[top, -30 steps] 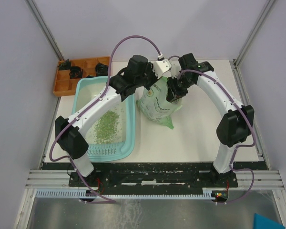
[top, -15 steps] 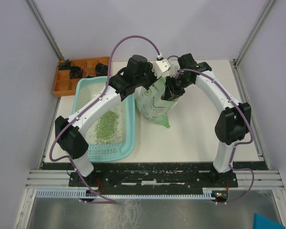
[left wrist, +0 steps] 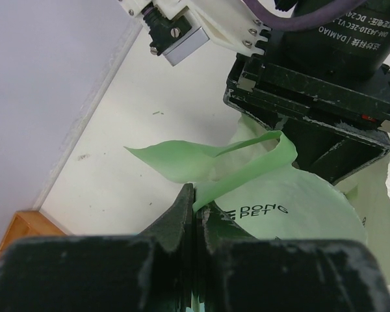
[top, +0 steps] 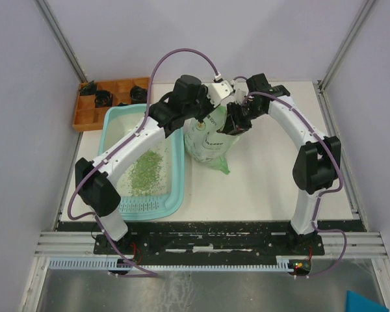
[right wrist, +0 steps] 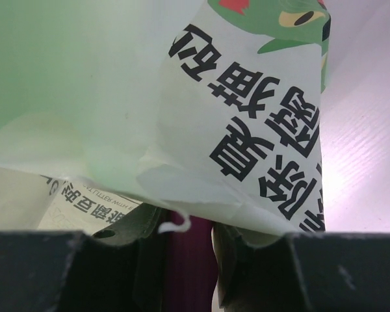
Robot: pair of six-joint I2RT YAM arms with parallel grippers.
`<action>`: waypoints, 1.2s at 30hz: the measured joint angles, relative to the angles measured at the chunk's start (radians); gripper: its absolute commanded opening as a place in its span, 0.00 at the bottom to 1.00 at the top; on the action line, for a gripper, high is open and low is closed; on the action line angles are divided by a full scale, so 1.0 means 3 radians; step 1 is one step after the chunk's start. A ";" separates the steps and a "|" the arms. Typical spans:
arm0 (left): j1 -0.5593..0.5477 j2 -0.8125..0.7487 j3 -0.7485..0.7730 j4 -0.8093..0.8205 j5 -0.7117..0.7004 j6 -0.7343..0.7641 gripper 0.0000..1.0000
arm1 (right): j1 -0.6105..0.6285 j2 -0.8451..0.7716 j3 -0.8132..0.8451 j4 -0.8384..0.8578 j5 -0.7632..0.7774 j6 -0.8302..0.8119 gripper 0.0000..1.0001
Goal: Fill the litter box with clean litter
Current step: 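Scoop the cat litter from the cat litter bag.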
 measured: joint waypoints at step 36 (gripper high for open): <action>-0.0017 0.0004 -0.0001 0.0024 -0.0061 -0.0011 0.03 | -0.0277 0.0051 -0.0173 0.0666 -0.1033 0.0932 0.02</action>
